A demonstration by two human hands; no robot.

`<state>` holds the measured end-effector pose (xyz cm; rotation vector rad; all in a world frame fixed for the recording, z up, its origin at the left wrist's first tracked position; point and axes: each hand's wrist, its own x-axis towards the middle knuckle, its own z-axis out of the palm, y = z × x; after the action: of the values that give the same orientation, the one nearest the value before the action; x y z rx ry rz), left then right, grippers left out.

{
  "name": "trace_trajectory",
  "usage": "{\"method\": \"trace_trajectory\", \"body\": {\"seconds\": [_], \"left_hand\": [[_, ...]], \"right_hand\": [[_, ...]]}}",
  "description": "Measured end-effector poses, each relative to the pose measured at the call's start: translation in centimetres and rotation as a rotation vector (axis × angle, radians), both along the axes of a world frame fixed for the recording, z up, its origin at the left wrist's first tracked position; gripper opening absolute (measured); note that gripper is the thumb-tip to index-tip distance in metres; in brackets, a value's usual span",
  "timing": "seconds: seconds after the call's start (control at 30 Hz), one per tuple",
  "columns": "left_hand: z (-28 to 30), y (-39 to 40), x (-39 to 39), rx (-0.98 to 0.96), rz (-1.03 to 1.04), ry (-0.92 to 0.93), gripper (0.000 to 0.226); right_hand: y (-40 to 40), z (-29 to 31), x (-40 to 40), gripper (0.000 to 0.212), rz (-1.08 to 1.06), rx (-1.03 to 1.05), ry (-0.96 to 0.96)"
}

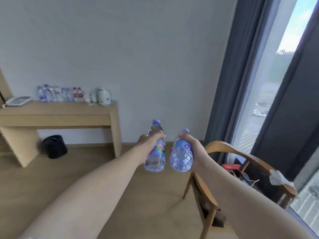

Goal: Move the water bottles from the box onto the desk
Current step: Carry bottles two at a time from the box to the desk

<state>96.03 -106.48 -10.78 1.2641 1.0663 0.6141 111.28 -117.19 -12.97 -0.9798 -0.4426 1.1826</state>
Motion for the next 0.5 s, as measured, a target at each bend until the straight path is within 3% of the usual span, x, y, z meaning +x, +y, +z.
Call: {"method": "trace_trajectory", "body": {"seconds": [0.27,0.4,0.5], "left_hand": [[-1.3,12.8,-15.0,-0.026,0.211,-0.018,0.053],[-1.9,17.5,-21.6,-0.100,0.282,-0.019,0.064],[-2.8,20.5,-25.6,-0.148,0.297,-0.021,0.069]], "right_hand": [[15.6,-2.1,-13.1,0.016,0.281,-0.132,-0.083],[22.1,-2.2,-19.6,0.046,0.392,-0.239,-0.096],[26.4,-2.6,-23.3,0.046,0.484,-0.248,-0.090]]}}
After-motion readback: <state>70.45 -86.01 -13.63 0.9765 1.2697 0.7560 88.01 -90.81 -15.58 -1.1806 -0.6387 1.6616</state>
